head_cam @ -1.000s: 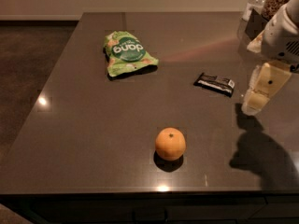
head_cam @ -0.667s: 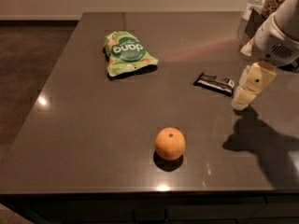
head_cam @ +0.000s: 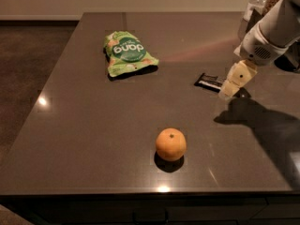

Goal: Move rxbar chocolate near green rice chip bag

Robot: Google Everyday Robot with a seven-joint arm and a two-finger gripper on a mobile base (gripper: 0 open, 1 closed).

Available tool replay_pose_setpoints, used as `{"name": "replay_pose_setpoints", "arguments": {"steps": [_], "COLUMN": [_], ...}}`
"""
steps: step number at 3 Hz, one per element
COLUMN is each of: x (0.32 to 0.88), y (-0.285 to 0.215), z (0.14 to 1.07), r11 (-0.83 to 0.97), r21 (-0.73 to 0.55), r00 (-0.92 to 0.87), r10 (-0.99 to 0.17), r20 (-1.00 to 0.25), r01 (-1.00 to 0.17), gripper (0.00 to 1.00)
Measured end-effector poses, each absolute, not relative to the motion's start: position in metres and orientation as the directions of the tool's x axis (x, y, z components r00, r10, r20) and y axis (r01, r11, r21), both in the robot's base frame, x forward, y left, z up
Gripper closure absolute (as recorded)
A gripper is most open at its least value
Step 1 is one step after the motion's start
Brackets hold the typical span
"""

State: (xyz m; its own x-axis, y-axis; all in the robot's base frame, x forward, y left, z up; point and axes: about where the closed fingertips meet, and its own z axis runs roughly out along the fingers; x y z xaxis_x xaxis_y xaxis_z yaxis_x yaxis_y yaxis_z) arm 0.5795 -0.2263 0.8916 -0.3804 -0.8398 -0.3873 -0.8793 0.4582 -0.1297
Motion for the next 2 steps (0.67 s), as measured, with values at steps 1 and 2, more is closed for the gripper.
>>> {"name": "replay_pose_setpoints", "arguments": {"steps": [1,2], "x": [0.599,0.610], "y": [-0.230,-0.232], "z": [0.876,0.861], "r11": [0.469,0.469], "r21": [-0.125,-0.110], "r00": [-0.388,-0.391], "r10": [-0.829,-0.826], "r20": [-0.402,-0.406], "r01": [-0.874,-0.876], "gripper": [0.00,0.00]}}
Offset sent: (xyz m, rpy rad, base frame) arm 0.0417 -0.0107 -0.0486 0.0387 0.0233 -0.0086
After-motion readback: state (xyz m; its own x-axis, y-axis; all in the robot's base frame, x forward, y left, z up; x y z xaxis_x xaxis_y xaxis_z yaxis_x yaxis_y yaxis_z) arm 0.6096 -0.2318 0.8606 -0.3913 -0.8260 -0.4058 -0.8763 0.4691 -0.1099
